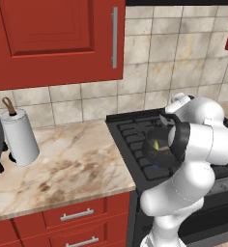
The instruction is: Put the lemon wedge and mushroom in the pot. Retrieve the spatula and lightly stir the vegetables in the pot.
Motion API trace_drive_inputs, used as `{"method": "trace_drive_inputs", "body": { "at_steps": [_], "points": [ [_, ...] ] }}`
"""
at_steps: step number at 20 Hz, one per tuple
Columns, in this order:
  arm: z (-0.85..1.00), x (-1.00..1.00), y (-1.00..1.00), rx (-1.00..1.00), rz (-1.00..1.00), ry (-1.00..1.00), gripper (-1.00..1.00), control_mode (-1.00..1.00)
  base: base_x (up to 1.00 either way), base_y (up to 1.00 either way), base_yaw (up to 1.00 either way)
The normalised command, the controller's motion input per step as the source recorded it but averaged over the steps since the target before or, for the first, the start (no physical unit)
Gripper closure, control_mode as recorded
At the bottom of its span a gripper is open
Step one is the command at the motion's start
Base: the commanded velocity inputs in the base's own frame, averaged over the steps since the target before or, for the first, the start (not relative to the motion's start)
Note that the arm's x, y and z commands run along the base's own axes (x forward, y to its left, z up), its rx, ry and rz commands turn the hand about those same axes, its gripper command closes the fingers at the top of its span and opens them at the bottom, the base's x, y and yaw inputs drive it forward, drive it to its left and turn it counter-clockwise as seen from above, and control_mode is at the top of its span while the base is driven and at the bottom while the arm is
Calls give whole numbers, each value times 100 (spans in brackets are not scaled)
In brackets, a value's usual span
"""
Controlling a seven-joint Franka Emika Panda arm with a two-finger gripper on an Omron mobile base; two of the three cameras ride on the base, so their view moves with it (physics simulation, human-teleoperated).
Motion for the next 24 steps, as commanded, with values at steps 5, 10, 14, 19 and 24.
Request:
{"method": "trace_drive_inputs", "body": {
  "at_steps": [5, 10, 14, 19, 24],
  "points": [
    [6, 0, -2, 0, 7, 16, 100, -100, 0, 0, 0],
    [31, 0, 0, 0, 6, 10, 100, -100, 0, 0, 0],
    [34, 6, 0, -4, 4, 7, 100, -100, 0, 0, 0],
    [1, 0, 0, -11, 7, 23, 100, -100, 0, 0, 0],
    [5, 13, 0, -10, 6, 9, 100, -100, 0, 0, 0]
  ]
}}
